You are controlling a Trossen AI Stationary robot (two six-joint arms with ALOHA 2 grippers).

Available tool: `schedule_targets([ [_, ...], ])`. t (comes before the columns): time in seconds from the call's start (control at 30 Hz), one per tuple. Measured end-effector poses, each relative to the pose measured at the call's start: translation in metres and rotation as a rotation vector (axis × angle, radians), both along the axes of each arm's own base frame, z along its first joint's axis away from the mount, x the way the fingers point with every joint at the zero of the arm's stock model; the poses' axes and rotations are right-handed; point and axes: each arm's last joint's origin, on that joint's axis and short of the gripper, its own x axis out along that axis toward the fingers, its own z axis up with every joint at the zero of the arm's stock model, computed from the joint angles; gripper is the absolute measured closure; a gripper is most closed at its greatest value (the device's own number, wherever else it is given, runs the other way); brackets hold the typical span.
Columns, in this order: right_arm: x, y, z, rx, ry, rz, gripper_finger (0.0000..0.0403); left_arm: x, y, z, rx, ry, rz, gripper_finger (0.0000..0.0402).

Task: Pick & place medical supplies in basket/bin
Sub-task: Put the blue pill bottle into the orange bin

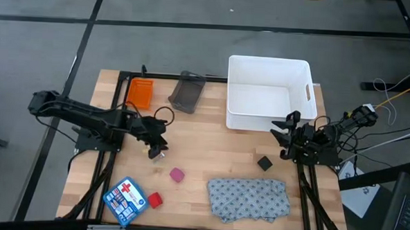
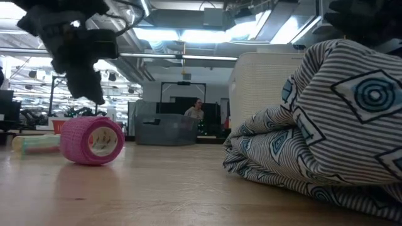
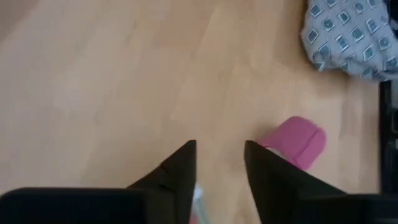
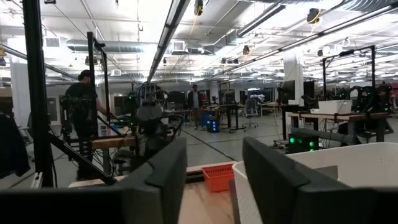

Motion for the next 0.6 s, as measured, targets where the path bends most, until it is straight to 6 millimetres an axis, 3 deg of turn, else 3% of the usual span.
schedule_targets([
  [0.27, 0.002, 0.001, -0.005, -0.035, 0.050, -0.001, 0.0209, 0.015, -0.010, -0.001, -0.038, 0.279, 0.153, 0.0180],
  [0.6, 0.003, 0.002, -0.007, -0.043, 0.072, 0.005, 0.0216, 0.047, -0.031, -0.016, 0.023, 0.398, 0.143, 0.0167],
])
